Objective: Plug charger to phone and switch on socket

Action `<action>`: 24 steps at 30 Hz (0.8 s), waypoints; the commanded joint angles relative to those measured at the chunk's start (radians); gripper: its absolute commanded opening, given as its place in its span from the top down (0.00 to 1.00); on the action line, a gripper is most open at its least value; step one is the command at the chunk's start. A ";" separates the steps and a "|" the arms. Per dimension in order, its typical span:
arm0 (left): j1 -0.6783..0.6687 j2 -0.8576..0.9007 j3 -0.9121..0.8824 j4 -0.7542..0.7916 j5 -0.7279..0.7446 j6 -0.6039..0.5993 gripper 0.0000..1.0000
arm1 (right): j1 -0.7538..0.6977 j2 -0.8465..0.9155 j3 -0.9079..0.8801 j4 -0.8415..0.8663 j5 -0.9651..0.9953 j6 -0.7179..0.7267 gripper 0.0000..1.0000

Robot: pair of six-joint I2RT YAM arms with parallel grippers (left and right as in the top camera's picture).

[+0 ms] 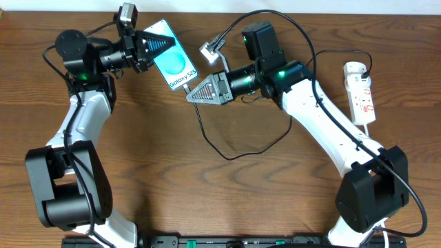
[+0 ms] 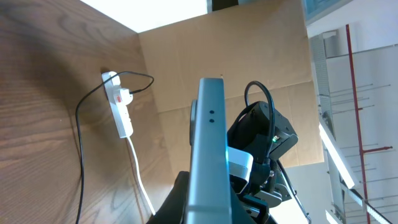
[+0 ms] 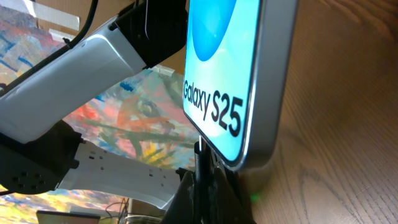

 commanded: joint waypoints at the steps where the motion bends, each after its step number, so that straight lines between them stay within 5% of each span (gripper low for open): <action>1: -0.001 -0.004 0.015 0.013 0.024 -0.005 0.93 | -0.005 -0.018 0.013 0.006 0.002 0.011 0.99; 24: -0.001 -0.004 0.015 0.013 0.050 -0.006 0.93 | -0.008 -0.017 0.011 0.006 0.031 0.011 0.99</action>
